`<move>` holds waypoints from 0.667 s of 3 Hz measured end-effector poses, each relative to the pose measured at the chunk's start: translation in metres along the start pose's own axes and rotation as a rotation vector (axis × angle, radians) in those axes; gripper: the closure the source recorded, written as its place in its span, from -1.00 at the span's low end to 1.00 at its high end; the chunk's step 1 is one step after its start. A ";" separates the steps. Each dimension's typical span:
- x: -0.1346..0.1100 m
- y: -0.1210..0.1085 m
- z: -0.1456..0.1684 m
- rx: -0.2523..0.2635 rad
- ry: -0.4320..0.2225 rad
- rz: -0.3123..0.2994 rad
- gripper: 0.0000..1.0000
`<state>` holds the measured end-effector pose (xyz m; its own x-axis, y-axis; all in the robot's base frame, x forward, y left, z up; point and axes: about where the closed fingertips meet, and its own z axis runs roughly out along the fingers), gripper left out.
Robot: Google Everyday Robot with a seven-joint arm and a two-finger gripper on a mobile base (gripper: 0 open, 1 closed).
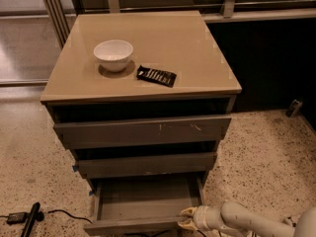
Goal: Open bottom drawer
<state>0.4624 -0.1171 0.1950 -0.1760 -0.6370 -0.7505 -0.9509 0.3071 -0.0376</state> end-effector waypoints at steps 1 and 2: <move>0.000 0.000 0.000 0.000 0.000 0.000 0.37; 0.000 0.000 0.000 0.000 0.000 0.000 -0.10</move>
Offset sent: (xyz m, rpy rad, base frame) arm 0.0000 0.0000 0.0000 0.0000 0.0000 0.0000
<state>0.4623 -0.1170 0.1950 -0.1760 -0.6369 -0.7505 -0.9510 0.3070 -0.0375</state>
